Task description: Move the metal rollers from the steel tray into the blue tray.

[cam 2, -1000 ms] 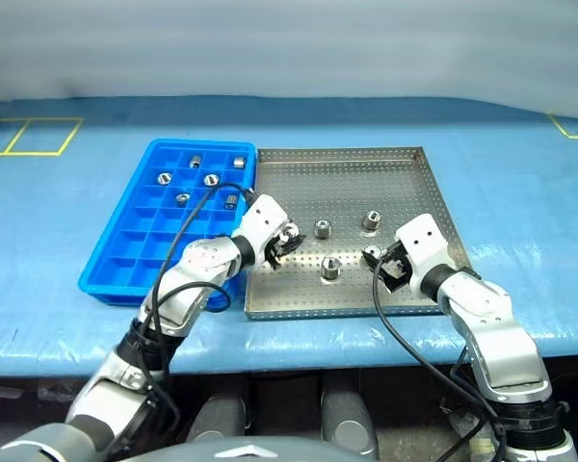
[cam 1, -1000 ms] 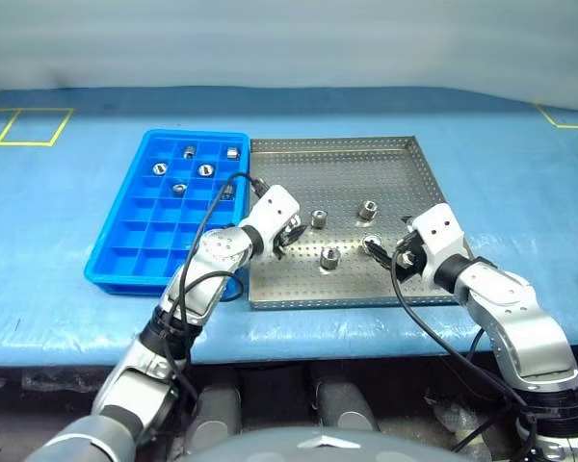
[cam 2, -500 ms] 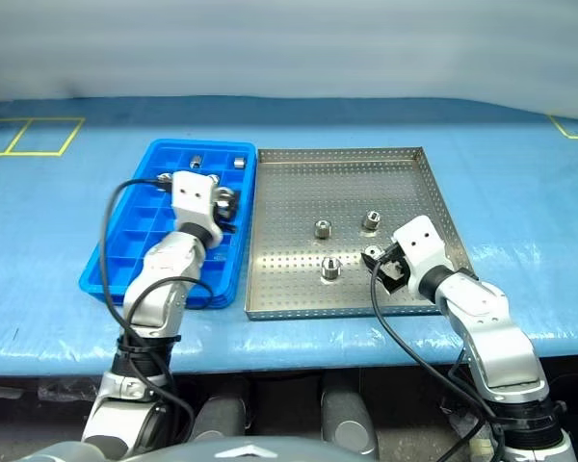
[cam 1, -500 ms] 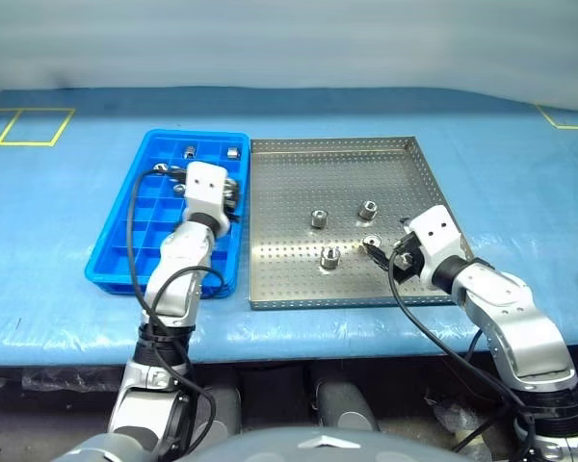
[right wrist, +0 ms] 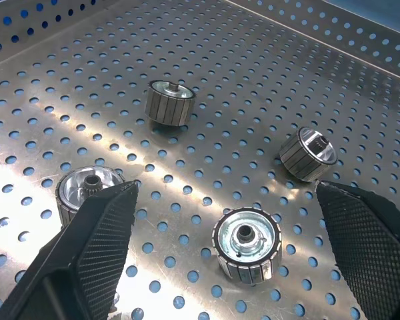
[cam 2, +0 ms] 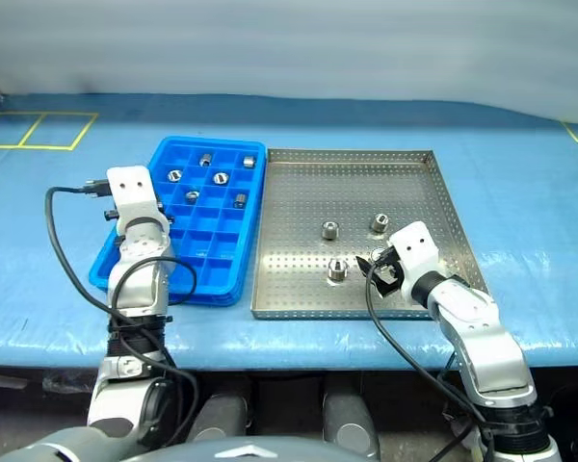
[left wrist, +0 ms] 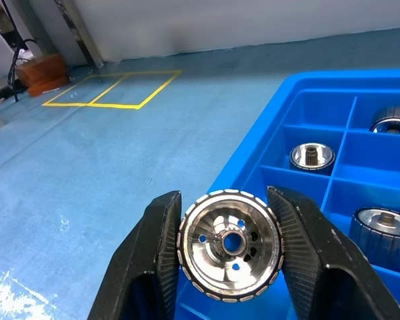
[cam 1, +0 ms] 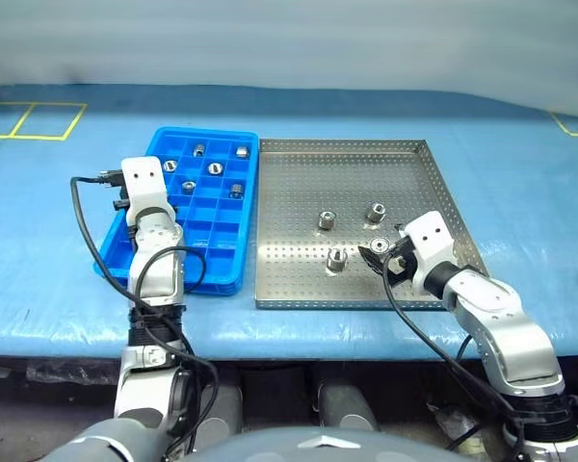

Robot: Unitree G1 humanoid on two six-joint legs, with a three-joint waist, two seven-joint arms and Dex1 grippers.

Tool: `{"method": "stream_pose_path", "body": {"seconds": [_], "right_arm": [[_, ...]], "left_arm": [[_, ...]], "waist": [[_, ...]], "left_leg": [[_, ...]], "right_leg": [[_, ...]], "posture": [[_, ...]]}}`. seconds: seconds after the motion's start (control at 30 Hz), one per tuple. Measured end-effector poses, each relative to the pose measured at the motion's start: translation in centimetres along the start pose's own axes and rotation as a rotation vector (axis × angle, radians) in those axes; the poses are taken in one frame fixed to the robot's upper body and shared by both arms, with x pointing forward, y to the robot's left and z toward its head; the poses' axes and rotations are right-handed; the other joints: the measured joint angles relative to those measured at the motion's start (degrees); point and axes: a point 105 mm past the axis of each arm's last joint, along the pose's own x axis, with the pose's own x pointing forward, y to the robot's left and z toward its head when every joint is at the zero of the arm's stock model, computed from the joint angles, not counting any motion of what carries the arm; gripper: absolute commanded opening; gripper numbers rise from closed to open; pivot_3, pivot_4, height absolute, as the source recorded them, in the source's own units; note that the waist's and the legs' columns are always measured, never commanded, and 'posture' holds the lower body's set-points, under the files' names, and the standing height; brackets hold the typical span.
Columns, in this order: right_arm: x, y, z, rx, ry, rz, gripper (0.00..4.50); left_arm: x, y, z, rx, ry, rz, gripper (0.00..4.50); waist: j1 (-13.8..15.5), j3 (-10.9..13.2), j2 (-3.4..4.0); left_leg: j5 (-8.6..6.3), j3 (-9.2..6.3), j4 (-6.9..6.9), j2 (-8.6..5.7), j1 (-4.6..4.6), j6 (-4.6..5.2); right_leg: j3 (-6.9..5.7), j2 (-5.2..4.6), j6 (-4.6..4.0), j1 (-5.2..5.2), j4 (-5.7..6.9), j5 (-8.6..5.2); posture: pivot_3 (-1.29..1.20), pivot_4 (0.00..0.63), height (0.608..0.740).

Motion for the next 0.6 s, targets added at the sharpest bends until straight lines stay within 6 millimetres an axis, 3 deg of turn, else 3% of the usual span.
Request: {"method": "stream_pose_path", "body": {"seconds": [0.13,0.33,0.43,0.5,0.6], "right_arm": [[-0.3,-0.2,-0.2,0.003,0.003,-0.020,4.50],[-0.3,-0.3,-0.2,0.006,0.002,-0.038,4.50],[-0.5,-0.9,-0.3,0.001,0.006,-0.076,4.50],[-0.8,-1.3,-0.4,-0.001,0.009,-0.099,4.50],[-1.2,-1.2,-0.4,-0.010,0.007,-0.109,4.50]], "left_arm": [[0.4,-0.4,-0.8,0.016,0.032,0.000,3.59],[-0.7,-3.3,1.7,-0.150,-0.079,-0.115,3.59],[-2.6,-7.5,4.4,-0.242,-0.176,-0.368,3.59],[-5.2,-11.6,6.1,-0.245,-0.222,-0.650,3.59],[-8.2,-16.6,6.2,-0.123,-0.214,-0.954,3.59]], "waist": [[-0.1,0.0,0.00],[0.0,0.0,0.00],[0.1,0.0,0.00],[-0.1,0.0,0.00],[-0.8,0.0,0.02]], "left_leg": [[0.00,0.00,-0.01,0.00,0.01,0.00],[0.00,0.01,0.00,-0.01,-0.02,0.00],[0.00,0.02,0.01,-0.04,-0.06,0.00],[0.00,0.02,0.01,-0.05,-0.06,0.00],[0.00,0.03,0.01,-0.06,-0.04,0.01]], "right_leg": [[0.00,0.00,0.00,0.00,0.01,0.00],[0.01,-0.01,0.02,0.01,-0.03,0.01],[0.02,-0.02,0.02,0.01,-0.06,0.02],[0.03,-0.02,0.03,0.01,-0.08,0.01],[0.05,-0.02,0.03,0.00,-0.08,0.01]], "posture": [[-0.03,0.150,0.740],[-0.05,0.150,0.740],[-0.07,0.150,0.740],[-0.09,0.150,0.740],[-0.11,0.150,0.740]]}}
